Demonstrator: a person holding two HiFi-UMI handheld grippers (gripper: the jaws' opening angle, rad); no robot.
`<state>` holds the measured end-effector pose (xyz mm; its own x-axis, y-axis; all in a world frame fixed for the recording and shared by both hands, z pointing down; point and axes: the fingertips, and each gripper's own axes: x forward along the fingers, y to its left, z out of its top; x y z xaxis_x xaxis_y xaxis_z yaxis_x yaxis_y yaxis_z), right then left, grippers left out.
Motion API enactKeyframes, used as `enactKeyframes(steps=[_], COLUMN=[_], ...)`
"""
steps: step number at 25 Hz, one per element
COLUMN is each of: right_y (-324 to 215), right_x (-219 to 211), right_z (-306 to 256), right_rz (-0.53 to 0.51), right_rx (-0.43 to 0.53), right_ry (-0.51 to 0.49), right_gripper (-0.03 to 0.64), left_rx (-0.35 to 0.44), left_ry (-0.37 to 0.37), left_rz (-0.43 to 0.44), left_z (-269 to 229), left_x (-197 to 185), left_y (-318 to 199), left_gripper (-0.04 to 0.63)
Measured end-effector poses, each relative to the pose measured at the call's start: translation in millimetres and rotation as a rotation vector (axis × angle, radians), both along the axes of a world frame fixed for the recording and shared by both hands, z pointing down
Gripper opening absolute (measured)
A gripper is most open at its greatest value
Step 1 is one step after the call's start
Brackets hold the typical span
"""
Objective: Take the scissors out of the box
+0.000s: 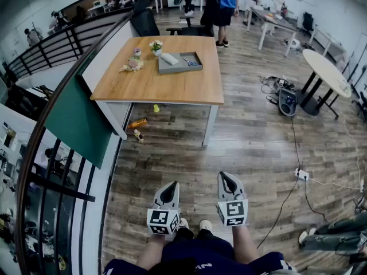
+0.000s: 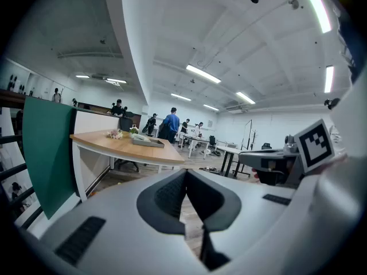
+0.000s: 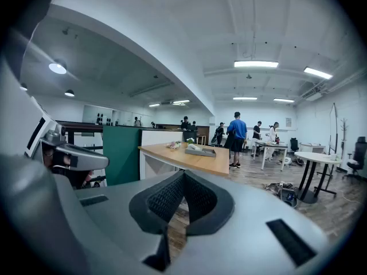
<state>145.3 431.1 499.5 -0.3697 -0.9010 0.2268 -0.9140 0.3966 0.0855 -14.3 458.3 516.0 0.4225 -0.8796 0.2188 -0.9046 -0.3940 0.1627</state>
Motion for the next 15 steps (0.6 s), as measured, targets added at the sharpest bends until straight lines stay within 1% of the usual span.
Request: enactKeyframes(steps=[5,12,15], right_y=[3.7,3.2,0.8], right_x=[-5.2,-9.3,-11.2], right_z=[3.8,8.2,12.4], right_rz=[0.011,0.015,0.019], right_rx=[-0.008,-0.023,-0.04], right_ry=[0.0,0.016,0.006], right_gripper=[0.008,0.008,0.009], left_rx=[-0.001,-0.001,0.002], left_ry=[0.006,0.014,0.024], left_rz=[0.009,0.031,0.037], left_z=[3.2,4.2,5.2], left_x=[-9.9,-11.9,-14.1], left_y=[0.6,-2.9,-4.5], left_gripper=[0.003,0.003,0.003])
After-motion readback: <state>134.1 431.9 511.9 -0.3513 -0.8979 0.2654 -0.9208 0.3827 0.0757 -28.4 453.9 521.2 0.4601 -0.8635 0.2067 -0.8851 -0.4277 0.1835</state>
